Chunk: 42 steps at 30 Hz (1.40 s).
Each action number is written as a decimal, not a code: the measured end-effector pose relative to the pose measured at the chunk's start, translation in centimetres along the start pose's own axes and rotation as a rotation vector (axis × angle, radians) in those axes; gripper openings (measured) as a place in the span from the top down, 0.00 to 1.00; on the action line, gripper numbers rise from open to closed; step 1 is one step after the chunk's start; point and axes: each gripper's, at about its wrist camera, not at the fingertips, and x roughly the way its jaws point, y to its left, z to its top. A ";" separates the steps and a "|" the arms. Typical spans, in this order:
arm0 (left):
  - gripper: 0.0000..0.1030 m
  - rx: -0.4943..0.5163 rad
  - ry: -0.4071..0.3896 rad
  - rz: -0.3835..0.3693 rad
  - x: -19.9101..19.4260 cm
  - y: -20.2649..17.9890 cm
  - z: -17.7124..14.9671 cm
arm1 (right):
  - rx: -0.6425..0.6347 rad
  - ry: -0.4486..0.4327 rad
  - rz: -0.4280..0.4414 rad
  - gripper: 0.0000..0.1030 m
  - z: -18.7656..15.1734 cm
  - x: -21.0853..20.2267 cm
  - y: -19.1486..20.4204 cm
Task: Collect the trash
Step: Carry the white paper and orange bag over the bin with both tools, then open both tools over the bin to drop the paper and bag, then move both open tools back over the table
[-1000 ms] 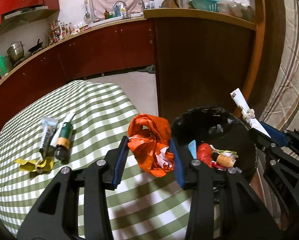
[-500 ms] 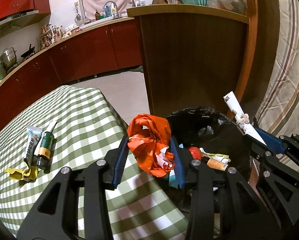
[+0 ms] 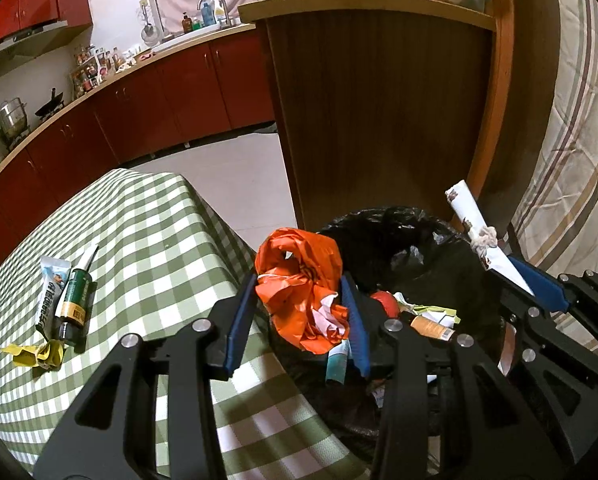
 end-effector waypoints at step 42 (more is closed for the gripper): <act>0.24 -0.186 0.042 0.178 -4.8 13.9 -4.9 | -0.096 -0.019 0.099 0.42 1.6 -1.1 9.1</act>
